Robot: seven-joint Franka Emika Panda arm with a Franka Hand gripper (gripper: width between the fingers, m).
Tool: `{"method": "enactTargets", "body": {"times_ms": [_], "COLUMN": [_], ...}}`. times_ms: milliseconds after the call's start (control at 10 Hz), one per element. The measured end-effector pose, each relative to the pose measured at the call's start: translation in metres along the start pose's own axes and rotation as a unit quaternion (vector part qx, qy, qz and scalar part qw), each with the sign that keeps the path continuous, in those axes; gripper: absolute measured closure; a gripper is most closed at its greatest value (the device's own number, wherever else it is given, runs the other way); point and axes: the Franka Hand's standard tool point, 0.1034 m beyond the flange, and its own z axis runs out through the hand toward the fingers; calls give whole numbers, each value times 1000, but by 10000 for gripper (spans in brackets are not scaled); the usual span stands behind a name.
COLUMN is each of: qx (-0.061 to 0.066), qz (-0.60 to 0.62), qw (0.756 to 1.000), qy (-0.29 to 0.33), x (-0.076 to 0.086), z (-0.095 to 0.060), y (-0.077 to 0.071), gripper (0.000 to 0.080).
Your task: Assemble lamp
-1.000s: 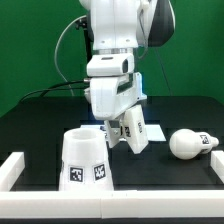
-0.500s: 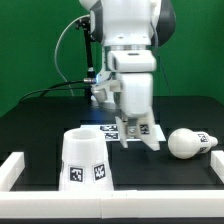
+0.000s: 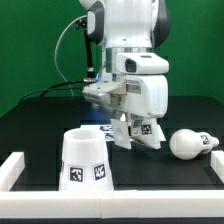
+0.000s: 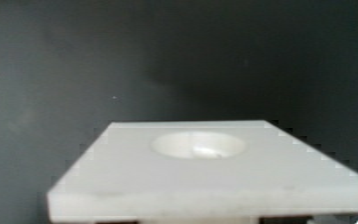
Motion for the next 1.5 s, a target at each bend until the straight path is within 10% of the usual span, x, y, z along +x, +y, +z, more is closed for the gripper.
{"method": "enactTargets", "body": {"times_ms": [1000, 1500], "qx": [17, 18], "qz": [-427, -407], "qw": [904, 913], "qy": [-20, -7], "x": [-4, 8], "z": [0, 12], "y": [-7, -8], "gripper": [489, 489]}}
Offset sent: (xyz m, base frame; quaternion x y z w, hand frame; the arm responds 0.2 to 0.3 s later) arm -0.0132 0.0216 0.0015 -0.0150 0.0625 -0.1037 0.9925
